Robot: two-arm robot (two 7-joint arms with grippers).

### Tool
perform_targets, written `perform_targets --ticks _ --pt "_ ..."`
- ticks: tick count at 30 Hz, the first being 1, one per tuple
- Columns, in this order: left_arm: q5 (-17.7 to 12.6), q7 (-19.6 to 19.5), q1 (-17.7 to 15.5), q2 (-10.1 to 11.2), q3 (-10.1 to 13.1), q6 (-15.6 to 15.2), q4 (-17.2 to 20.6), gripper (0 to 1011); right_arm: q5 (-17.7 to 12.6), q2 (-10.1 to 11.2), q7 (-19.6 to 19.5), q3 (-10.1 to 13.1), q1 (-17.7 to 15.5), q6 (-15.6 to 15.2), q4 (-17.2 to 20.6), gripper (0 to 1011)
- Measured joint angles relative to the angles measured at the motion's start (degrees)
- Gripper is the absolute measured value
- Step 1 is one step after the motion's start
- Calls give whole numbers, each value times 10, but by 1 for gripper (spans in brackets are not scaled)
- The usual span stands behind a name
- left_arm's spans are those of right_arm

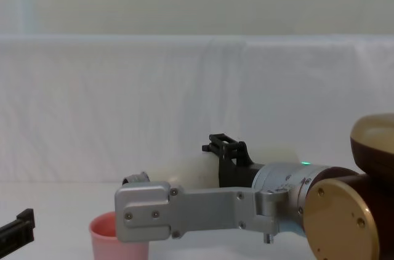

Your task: Grasp the thermos with one hand and pour water into the cup lid.

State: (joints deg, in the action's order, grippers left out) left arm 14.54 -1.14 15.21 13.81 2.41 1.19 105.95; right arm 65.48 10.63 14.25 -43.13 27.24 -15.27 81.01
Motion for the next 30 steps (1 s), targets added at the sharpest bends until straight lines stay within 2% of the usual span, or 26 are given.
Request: perform_targets --ticks 30 --pt "0 0 0 0 0 0 0 1001 6 5 4 -3 1 -1 6 952"
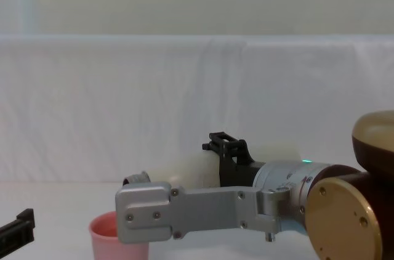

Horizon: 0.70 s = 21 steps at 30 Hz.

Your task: Grasp the thermos with one hand and pour water into the cup lid.

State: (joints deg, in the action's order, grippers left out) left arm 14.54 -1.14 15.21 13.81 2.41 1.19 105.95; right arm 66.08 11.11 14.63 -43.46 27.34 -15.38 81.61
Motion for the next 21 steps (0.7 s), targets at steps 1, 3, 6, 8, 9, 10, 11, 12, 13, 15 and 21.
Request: perform_targets --ticks 1,3,6,8,9,10,11,12,13,15,21 --pt "0 0 0 0 0 0 0 1001 0 0 0 0 0 0 0 952" --pt "0 0 0 0 0 0 0 1001 0 0 0 1 0 0 0 952" --pt "0 0 0 0 0 0 0 1001 -2 0 -1 3 -2 0 1 952" --pt "0 0 0 0 0 0 0 1001 -5 1 -3 5 -5 1 2 952" --pt "0 0 0 0 0 0 0 1001 -8 1 -3 7 -6 1 3 952" --pt "0 0 0 0 0 0 0 1001 -12 1 -5 10 -8 1 4 952" --pt "0 0 0 0 0 0 0 1001 -14 1 -7 12 -9 2 5 952" --pt "0 0 0 0 0 0 0 1001 -17 0 -8 13 -11 2 6 952" --pt "0 0 0 0 0 0 0 1001 -22 0 -12 17 -14 4 8 952" --pt "0 0 0 0 0 0 0 1001 -30 0 -16 22 -17 6 11 952" --pt "0 0 0 0 0 0 0 1001 -65 -2 -28 43 -36 18 31 952"
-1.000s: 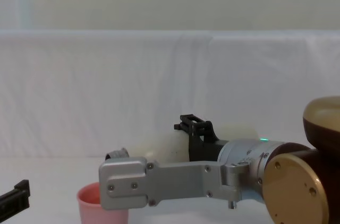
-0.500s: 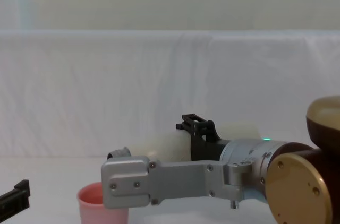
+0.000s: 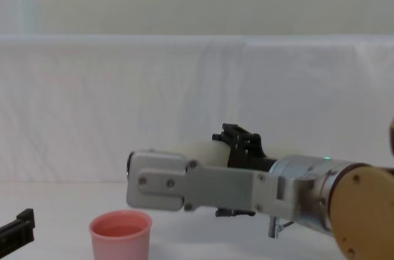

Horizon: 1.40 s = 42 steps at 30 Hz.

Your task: Grasp the thermos with one hand and pour water into the cup lid.

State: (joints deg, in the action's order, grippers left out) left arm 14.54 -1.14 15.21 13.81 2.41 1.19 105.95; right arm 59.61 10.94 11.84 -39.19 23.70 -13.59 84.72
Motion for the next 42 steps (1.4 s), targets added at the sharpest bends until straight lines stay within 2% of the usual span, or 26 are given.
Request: perform_targets --ticks 7,15,26,29,33,35,40,42 --pt "0 0 0 0 0 0 0 1001 -37 6 -5 24 -32 6 47 952" --pt "0 0 0 0 0 0 0 1001 -81 17 -14 62 -73 13 105 952" --pt "0 0 0 0 0 0 0 1001 -149 23 -23 114 -112 34 134 952" --pt "0 0 0 0 0 0 0 1001 -174 21 -23 128 -121 41 142 952" --pt "0 0 0 0 0 0 0 1001 -223 13 -16 151 -136 52 155 952" --pt "0 0 0 0 0 0 0 1001 -237 10 -14 156 -141 54 158 952" --pt "0 0 0 0 0 0 0 1001 -303 -2 2 180 -155 60 169 952" --pt "0 0 0 0 0 0 0 1001 -320 -5 6 185 -158 60 170 952"
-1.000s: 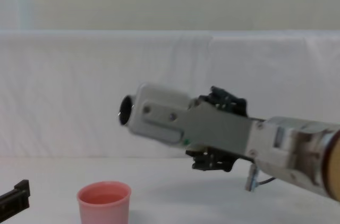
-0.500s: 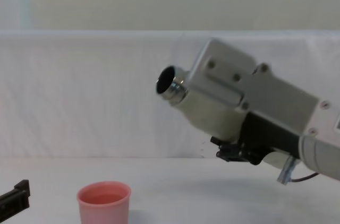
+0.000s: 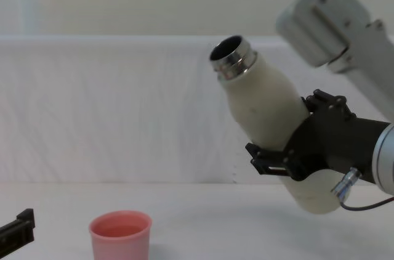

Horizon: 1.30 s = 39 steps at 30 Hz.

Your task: Grasp the thermos with one hand and pour water into the cup lid.

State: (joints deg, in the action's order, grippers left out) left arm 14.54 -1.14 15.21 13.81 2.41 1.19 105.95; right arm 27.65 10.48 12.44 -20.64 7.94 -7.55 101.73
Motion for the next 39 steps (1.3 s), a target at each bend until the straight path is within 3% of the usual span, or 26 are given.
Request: perform_targets --ticks 3,4,8,20,25,39 --pt "0 0 0 0 0 0 0 1001 -50 -9 15 15 -4 -1 1 952" --pt "0 0 0 0 0 0 0 1001 -50 -9 15 15 -4 -1 1 952" --pt "0 0 0 0 0 0 0 1001 -106 -20 32 30 -6 -10 -3 952" --pt "0 0 0 0 0 0 0 1001 -233 -51 75 52 -1 -47 -30 952" --pt "0 0 0 0 0 0 0 1001 -269 -62 85 52 7 -61 -46 952" --pt "0 0 0 0 0 0 0 1001 -316 -80 84 38 25 -74 -81 952"
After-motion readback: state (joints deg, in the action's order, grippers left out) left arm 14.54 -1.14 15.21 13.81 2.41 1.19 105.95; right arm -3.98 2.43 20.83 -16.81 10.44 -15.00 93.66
